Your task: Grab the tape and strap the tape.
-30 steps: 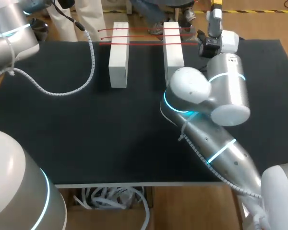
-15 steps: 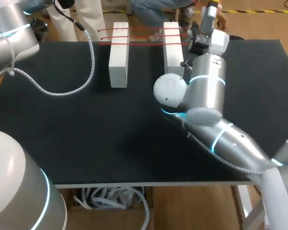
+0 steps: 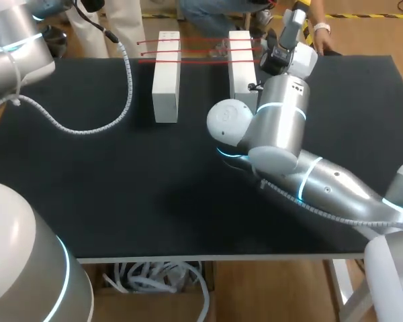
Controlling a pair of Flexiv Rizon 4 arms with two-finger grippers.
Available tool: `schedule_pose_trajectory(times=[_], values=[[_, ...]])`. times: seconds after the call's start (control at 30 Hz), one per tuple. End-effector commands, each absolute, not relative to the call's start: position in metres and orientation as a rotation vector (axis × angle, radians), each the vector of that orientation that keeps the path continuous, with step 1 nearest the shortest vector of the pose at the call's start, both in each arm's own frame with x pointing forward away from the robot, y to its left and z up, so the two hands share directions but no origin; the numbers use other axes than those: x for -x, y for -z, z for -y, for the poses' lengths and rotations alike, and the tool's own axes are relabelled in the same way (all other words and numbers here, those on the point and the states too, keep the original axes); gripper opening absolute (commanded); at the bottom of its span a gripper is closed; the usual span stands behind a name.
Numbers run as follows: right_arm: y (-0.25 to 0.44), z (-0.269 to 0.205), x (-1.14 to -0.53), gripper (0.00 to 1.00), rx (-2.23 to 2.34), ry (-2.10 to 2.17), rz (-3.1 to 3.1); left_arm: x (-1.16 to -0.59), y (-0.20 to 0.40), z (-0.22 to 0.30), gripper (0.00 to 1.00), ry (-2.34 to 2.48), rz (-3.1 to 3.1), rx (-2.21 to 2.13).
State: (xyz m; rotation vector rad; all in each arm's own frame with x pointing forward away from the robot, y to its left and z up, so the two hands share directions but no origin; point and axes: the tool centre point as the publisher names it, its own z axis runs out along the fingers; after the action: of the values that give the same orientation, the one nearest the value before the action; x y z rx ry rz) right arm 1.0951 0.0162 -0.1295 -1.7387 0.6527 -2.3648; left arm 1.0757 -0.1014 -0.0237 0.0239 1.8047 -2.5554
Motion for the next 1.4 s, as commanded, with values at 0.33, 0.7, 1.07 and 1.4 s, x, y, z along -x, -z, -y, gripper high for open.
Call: schedule_pose_trajectory(times=[0.33, 0.7, 1.07, 1.4], values=[[0.127, -0.007, -1.096, 1.0, 1.751, 2.367, -0.671, -1.075, 0.024, 0.101, 0.0, 2.555, -1.803, -0.023], [0.127, 0.006, -1.105, 1.0, 1.783, 2.446, -0.619, -1.075, 0.024, 0.101, 0.0, 2.555, -1.803, -0.023], [0.126, -0.009, -1.105, 1.0, 1.776, 2.305, -0.581, -1.075, 0.024, 0.101, 0.0, 2.555, -1.803, -0.023], [0.133, -0.012, -1.098, 1.0, 1.782, 2.23, -0.524, -1.075, 0.024, 0.101, 0.0, 2.555, -1.803, -0.023]])
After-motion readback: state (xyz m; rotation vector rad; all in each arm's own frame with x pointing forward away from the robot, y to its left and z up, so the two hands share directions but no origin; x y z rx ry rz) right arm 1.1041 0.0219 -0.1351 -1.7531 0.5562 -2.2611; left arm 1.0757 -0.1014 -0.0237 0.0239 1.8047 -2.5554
